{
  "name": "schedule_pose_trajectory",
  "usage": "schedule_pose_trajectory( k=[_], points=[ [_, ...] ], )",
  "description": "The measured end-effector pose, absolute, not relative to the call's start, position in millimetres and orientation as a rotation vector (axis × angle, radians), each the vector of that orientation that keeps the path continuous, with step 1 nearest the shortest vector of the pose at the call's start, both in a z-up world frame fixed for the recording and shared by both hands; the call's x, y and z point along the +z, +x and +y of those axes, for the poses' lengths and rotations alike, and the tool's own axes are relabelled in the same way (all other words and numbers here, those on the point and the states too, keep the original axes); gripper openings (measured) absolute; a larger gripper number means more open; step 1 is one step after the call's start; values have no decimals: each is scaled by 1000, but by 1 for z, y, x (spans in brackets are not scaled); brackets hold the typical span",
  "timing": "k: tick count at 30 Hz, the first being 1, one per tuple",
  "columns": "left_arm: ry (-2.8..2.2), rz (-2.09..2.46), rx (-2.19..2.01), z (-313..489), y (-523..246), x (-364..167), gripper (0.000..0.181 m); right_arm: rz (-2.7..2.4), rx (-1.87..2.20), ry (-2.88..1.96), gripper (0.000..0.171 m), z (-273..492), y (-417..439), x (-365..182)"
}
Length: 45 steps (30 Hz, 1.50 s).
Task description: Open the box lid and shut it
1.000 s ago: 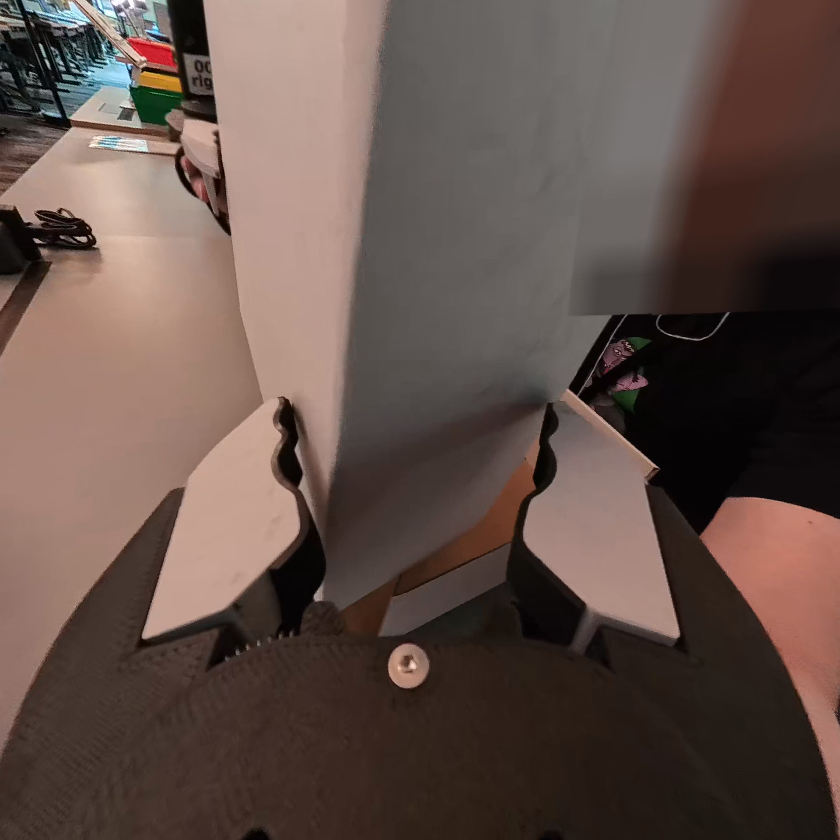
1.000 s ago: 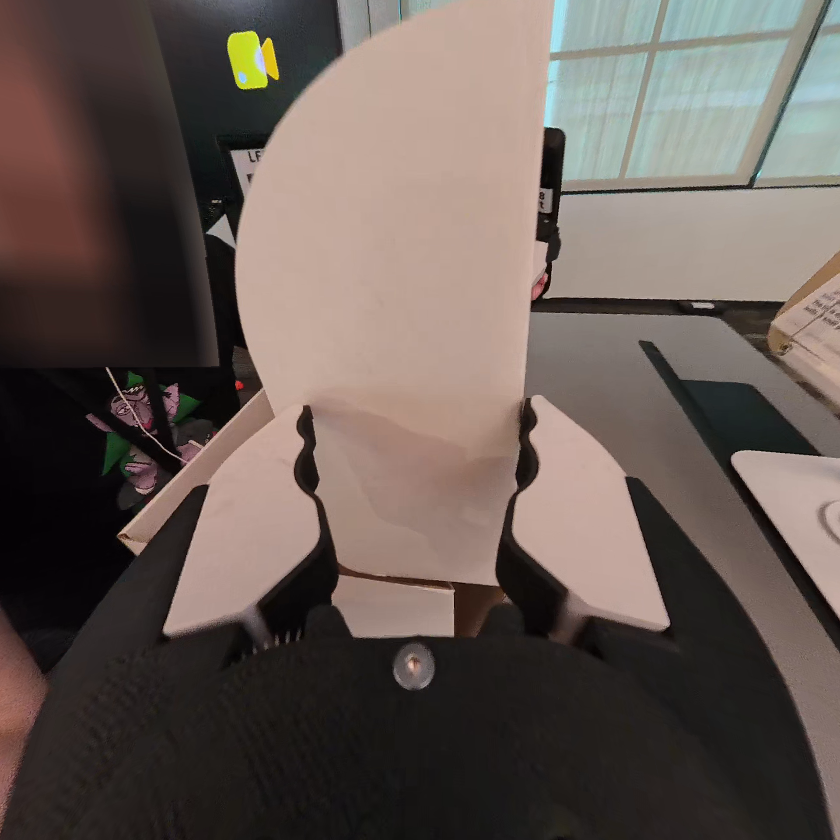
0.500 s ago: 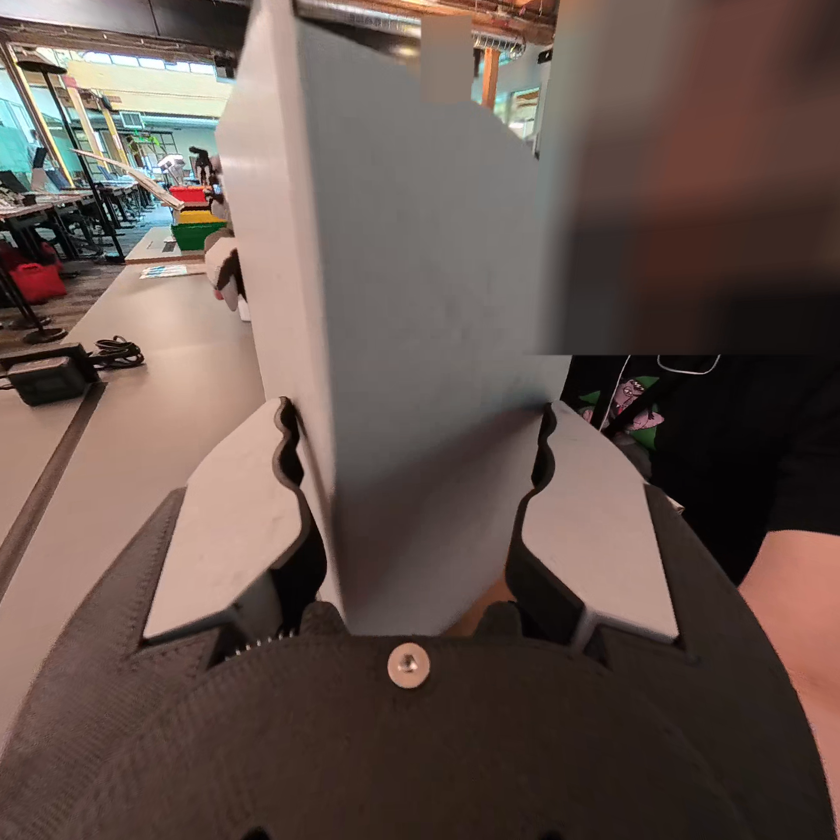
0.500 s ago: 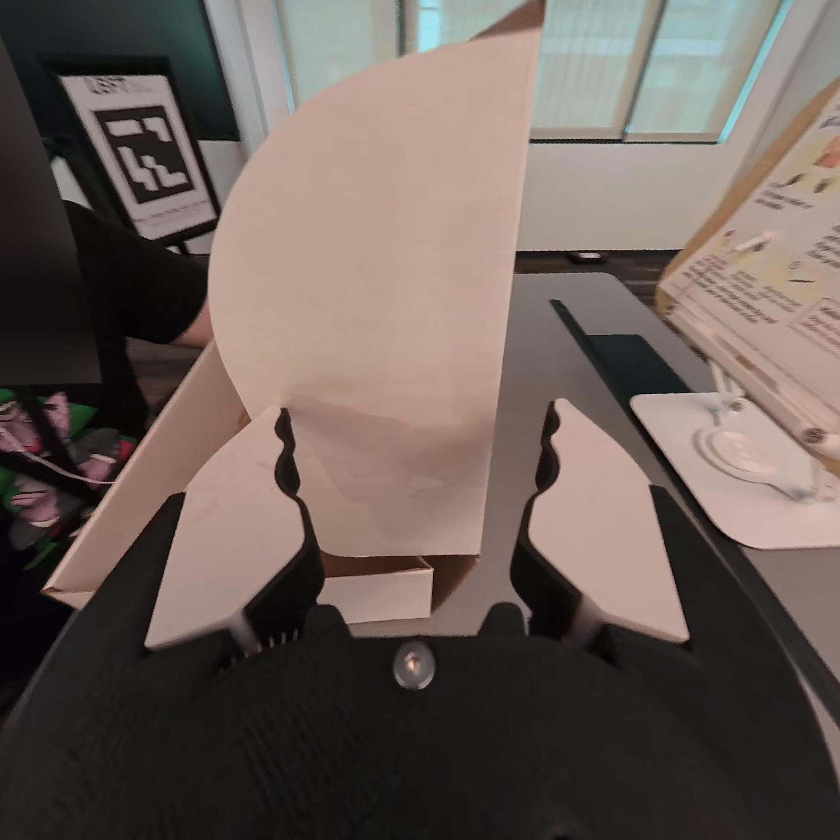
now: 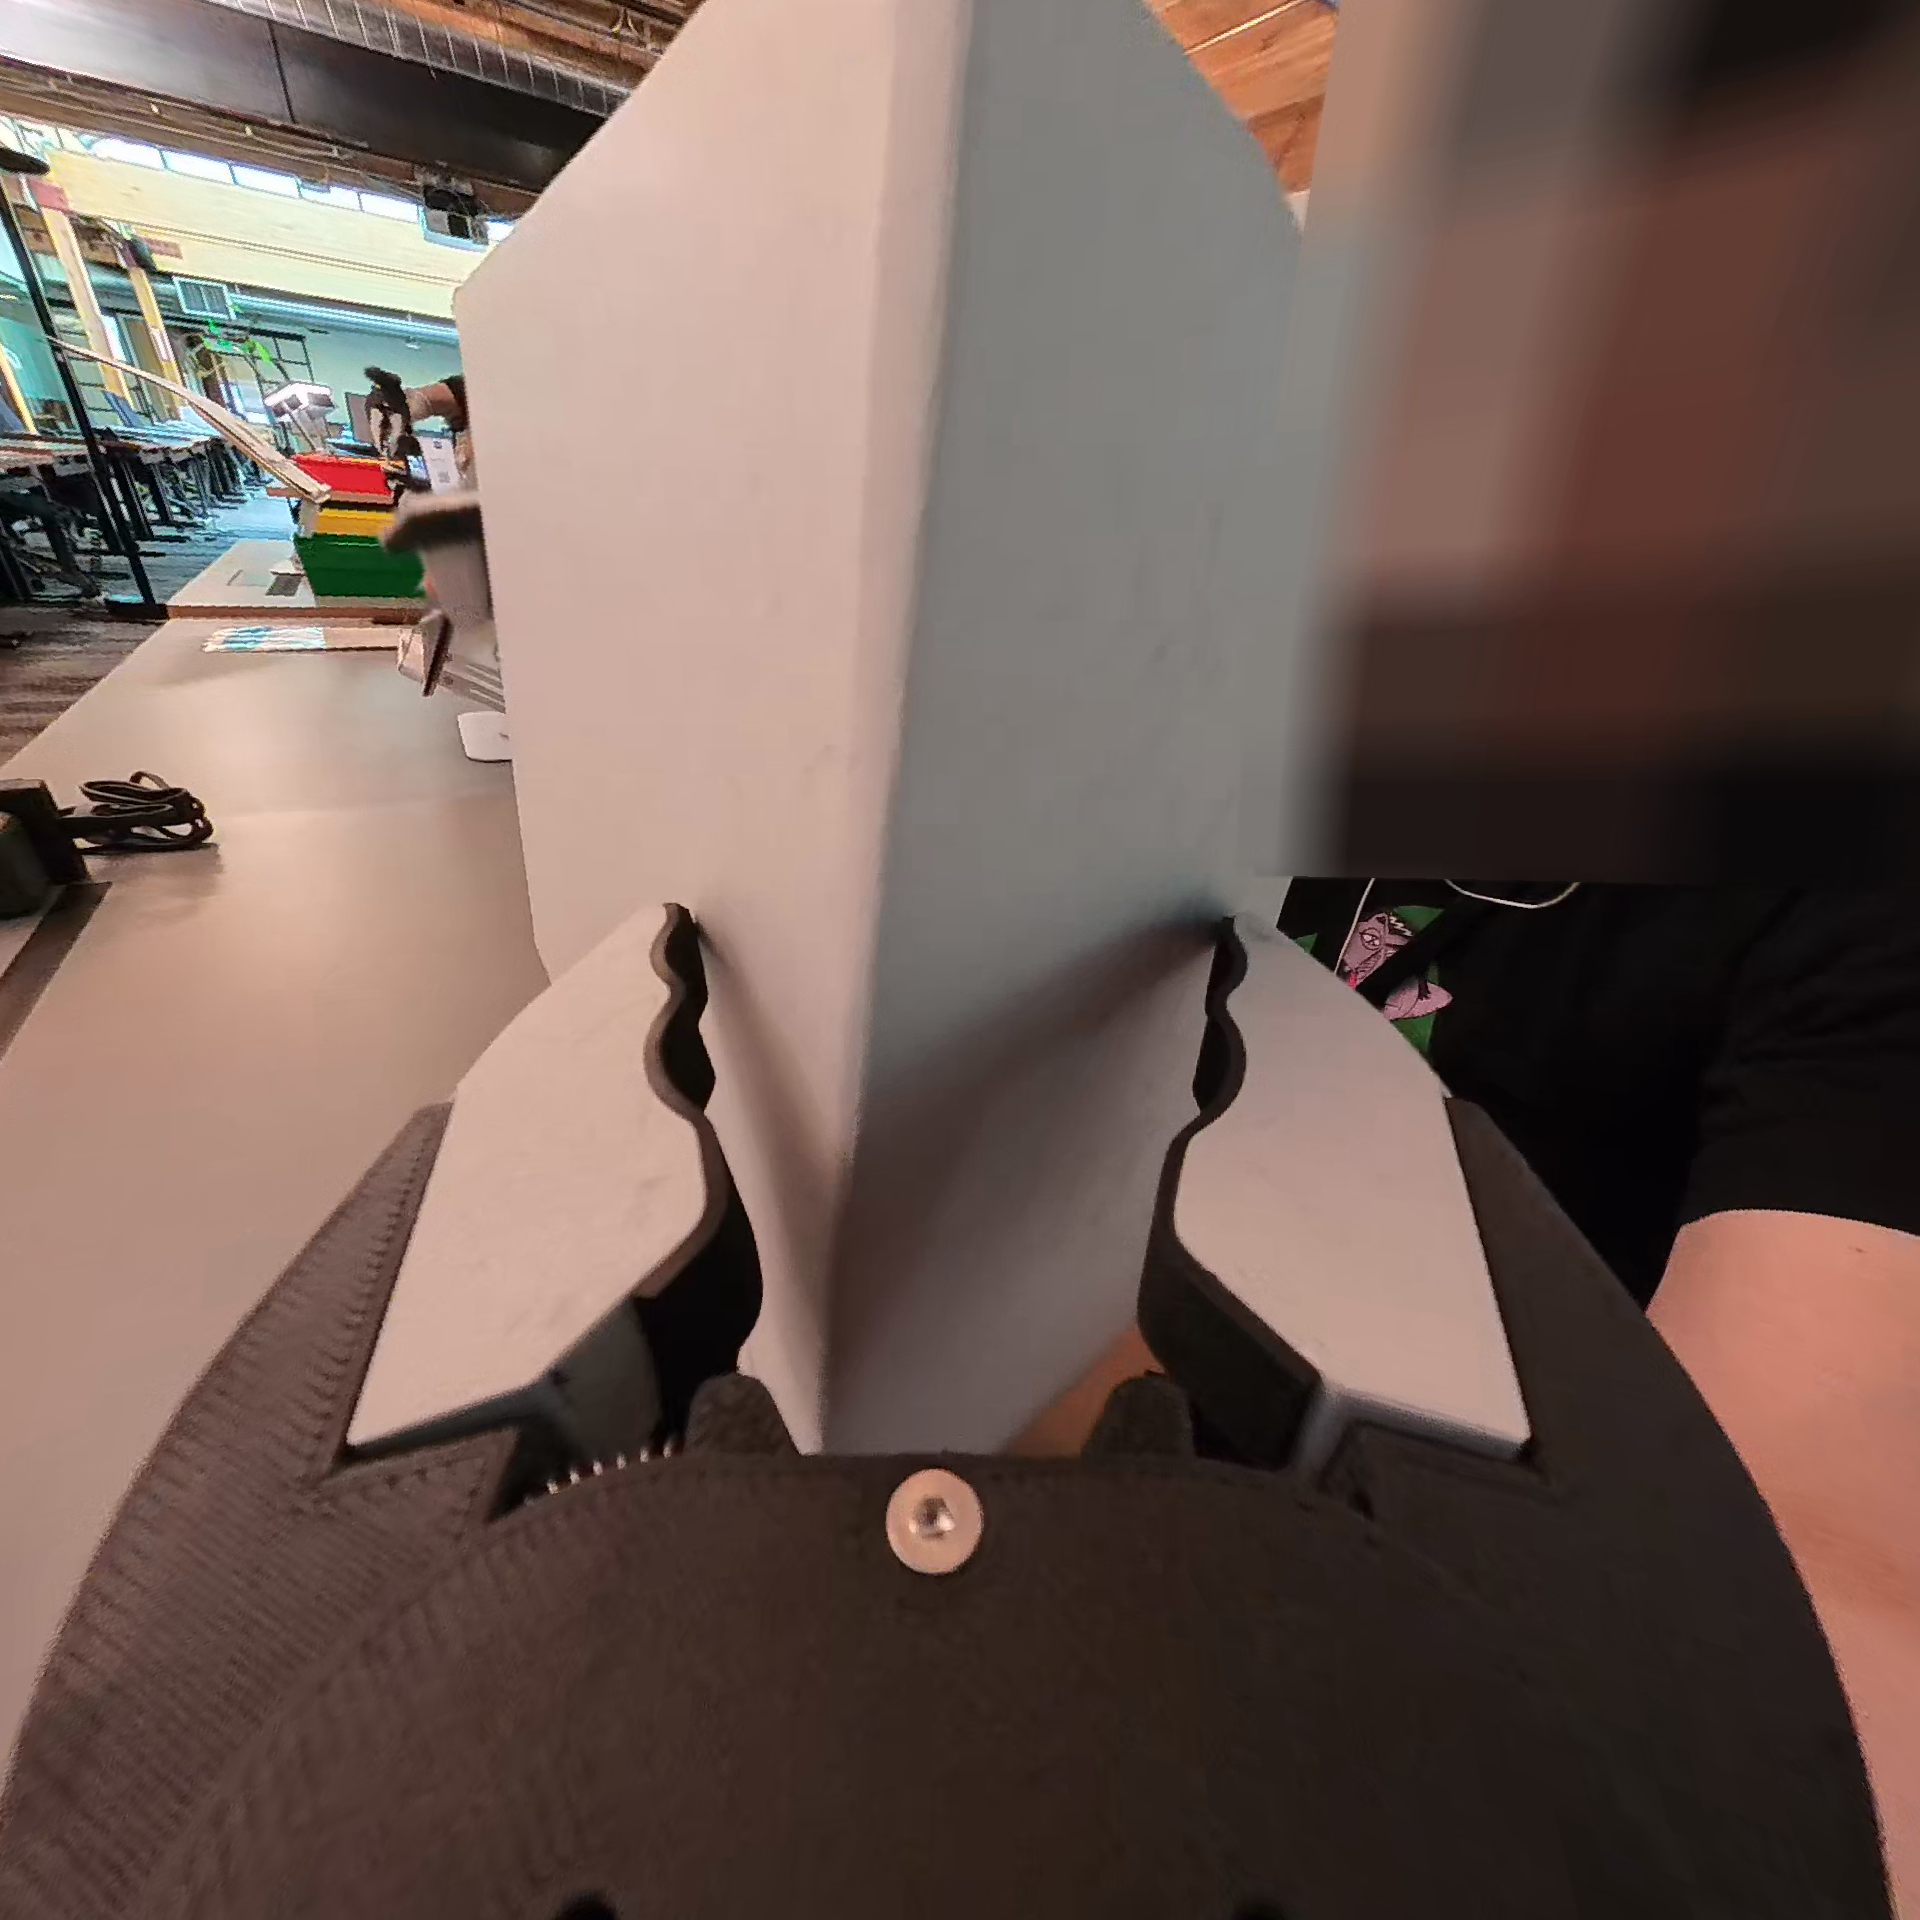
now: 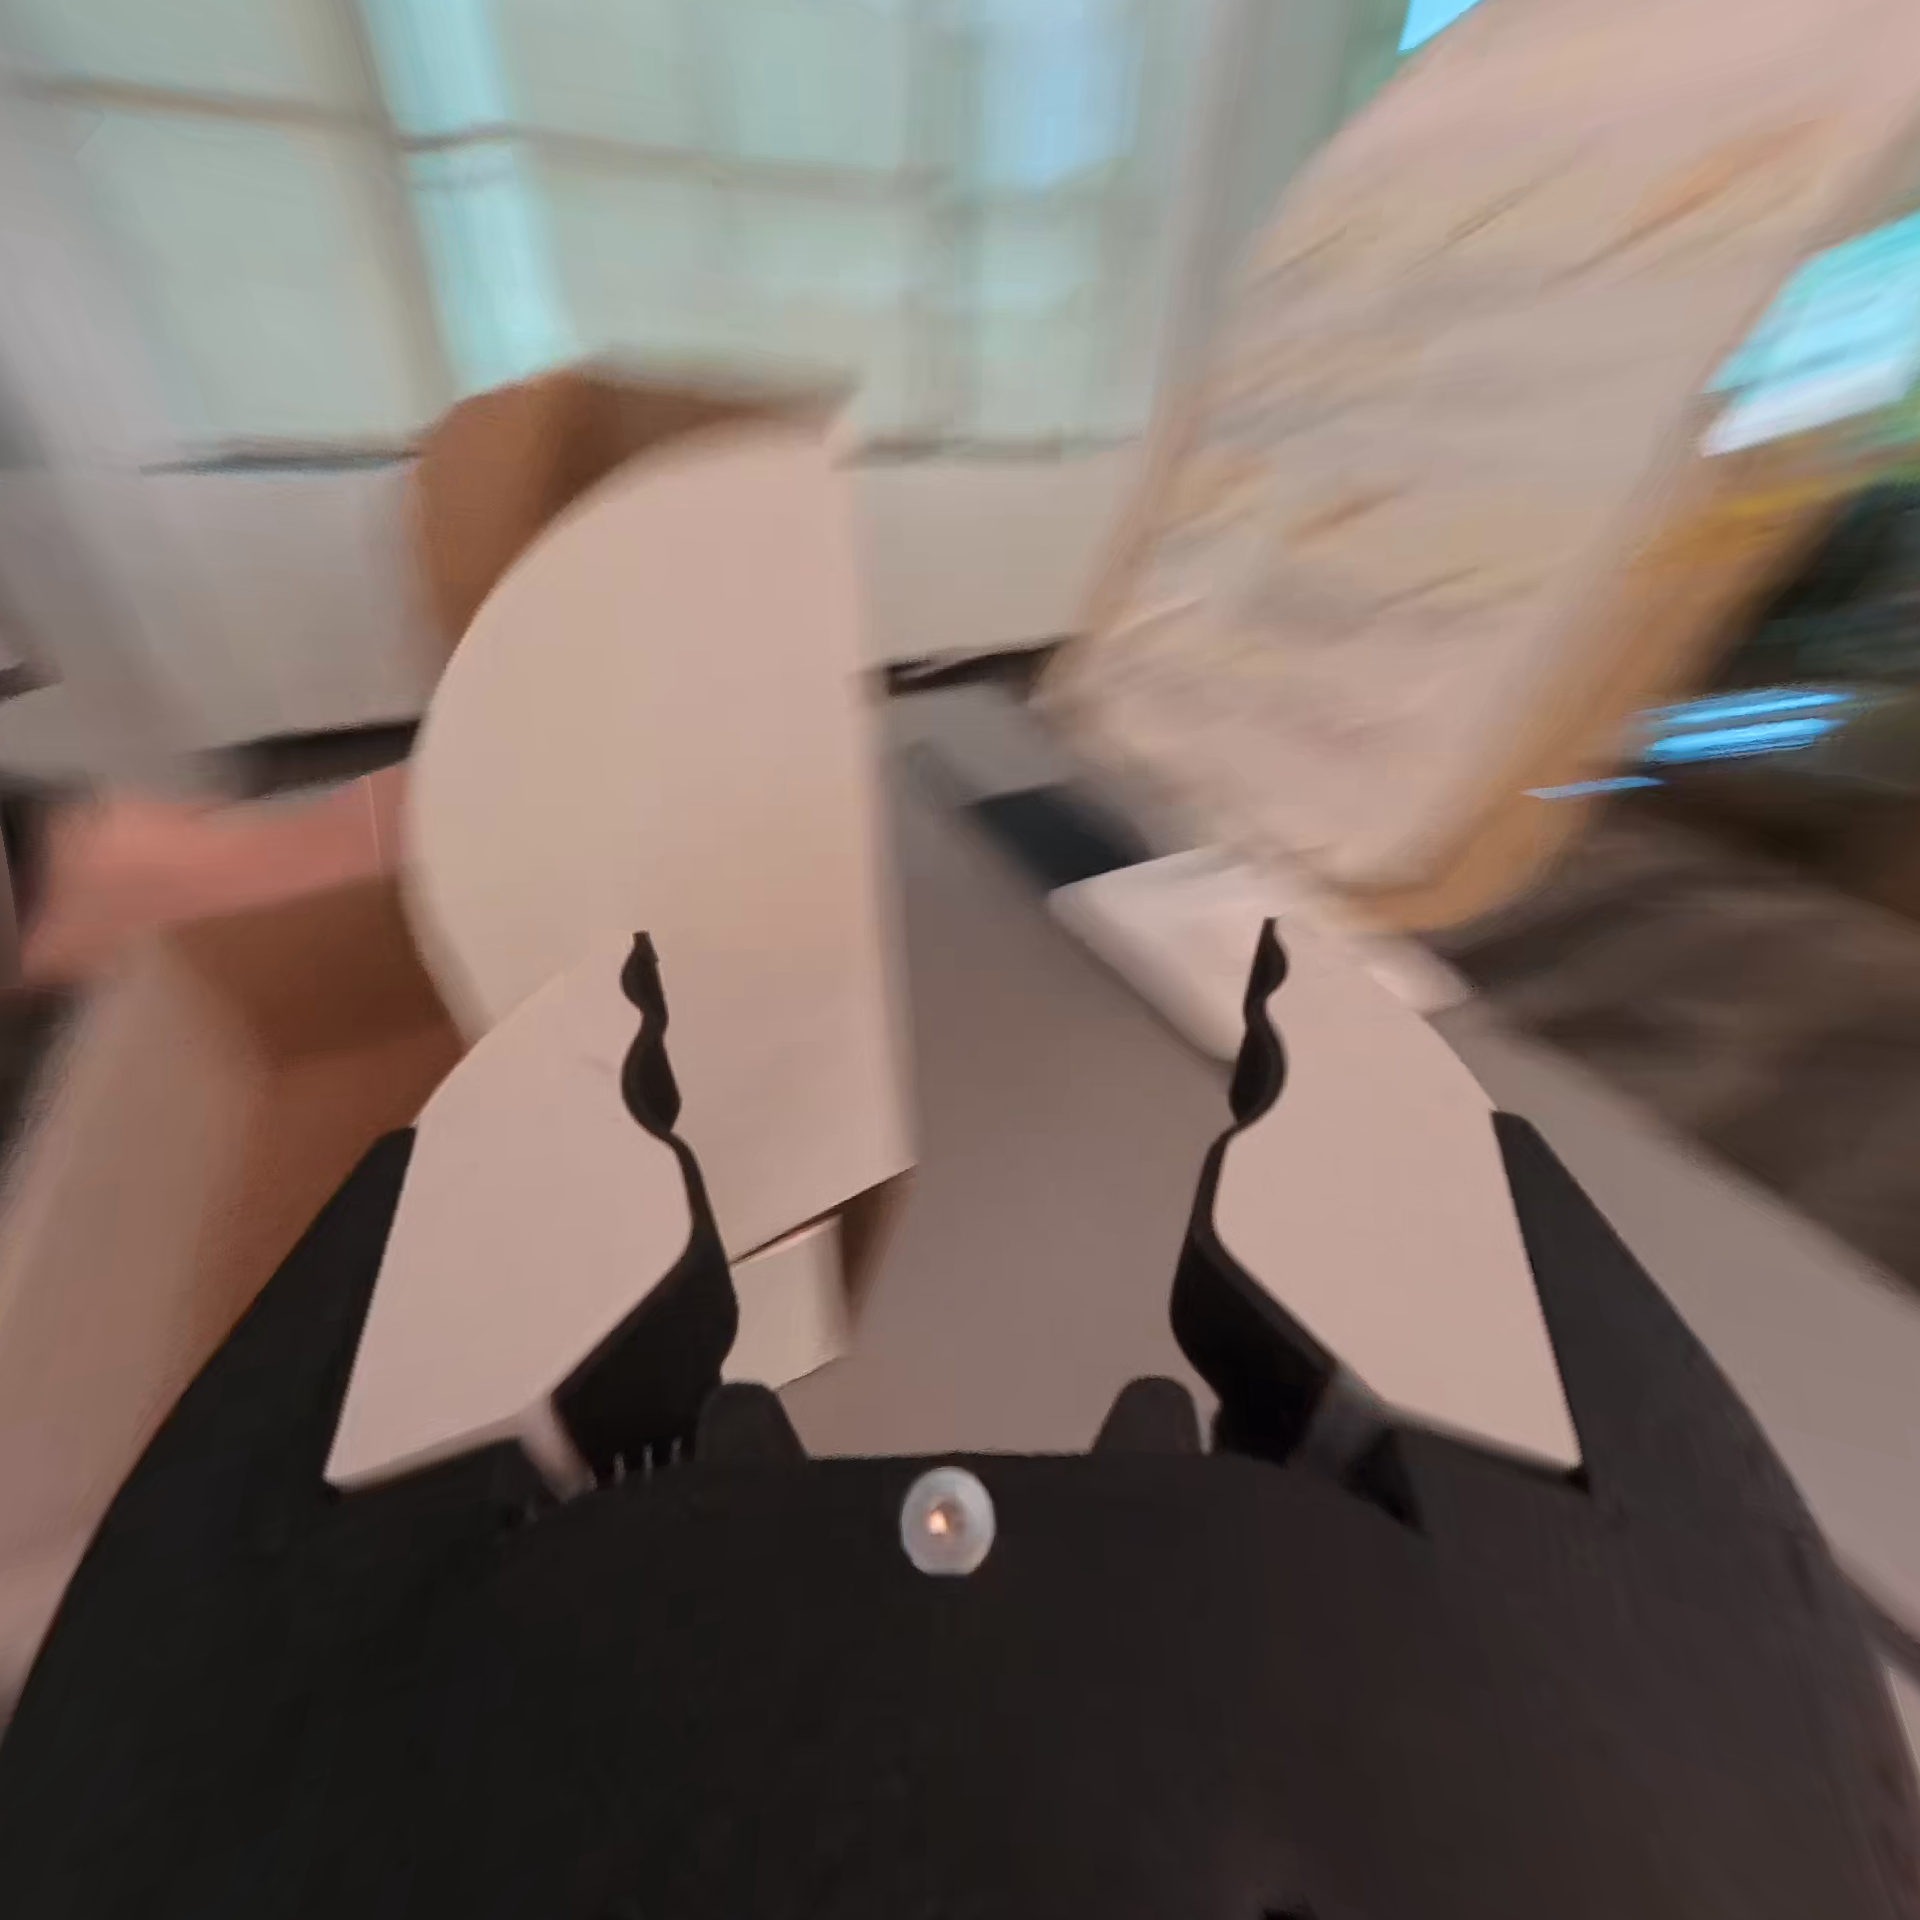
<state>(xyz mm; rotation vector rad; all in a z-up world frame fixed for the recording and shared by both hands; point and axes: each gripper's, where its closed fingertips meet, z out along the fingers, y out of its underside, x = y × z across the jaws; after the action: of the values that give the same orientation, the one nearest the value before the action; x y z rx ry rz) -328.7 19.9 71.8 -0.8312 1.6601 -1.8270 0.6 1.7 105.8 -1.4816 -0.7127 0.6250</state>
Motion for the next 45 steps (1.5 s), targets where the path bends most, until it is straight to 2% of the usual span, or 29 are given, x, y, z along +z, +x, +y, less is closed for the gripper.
schedule_pose_trajectory(
  k=[2, 4, 5, 7, 9, 12, 15, 21, 23, 26, 28, 36, 39, 45],
  points=[
    [-839, 1663, -1842, 21, -328, 69, 92, -558, 350, -1390, 95, -12, 28, 148],
    [-842, 1670, -1855, 21, -328, 67, 92, -684, 200, -1140, 63, -69, -8, 191],
    [-845, 1673, -1861, 21, -327, 66, 92, -800, 155, -1055, 48, -94, -44, 196],
    [-859, 1678, -1871, 21, -325, 64, 92, -1089, 125, -1040, 18, -118, -126, 170],
    [-860, 1681, -1884, 21, -324, 62, 92, -1223, 288, -1206, 28, -114, -201, 130],
    [-860, 1678, -1893, 22, -325, 61, 92, -1249, 547, -1513, 32, -87, -277, 60],
    [-864, 1684, -1892, 22, -327, 59, 92, -1231, 461, -1761, 41, -45, -307, -3],
    [-844, 1687, -1916, 21, -329, 60, 92, -1265, 359, -1957, 33, -8, -329, -71],
    [-839, 1681, -1929, 23, -330, 60, 92, -1275, 338, -1977, 31, -4, -329, -82],
    [-832, 1666, -1958, 25, -332, 59, 92, -1226, 373, -2004, 7, 2, -328, -88],
    [-833, 1655, -1968, 27, -332, 59, 92, -1150, 407, -2036, 2, 10, -325, -86],
    [-822, 1635, -1965, 30, -330, 59, 93, -1018, 544, -2118, 2, 23, -317, -90],
    [-833, 1621, -1986, 32, -329, 60, 89, -1127, 456, -2043, 2, 22, -321, -88],
    [-843, 1598, -1984, 31, -328, 61, 90, -989, 411, -2104, 6, 40, -313, -89]
  ],
)
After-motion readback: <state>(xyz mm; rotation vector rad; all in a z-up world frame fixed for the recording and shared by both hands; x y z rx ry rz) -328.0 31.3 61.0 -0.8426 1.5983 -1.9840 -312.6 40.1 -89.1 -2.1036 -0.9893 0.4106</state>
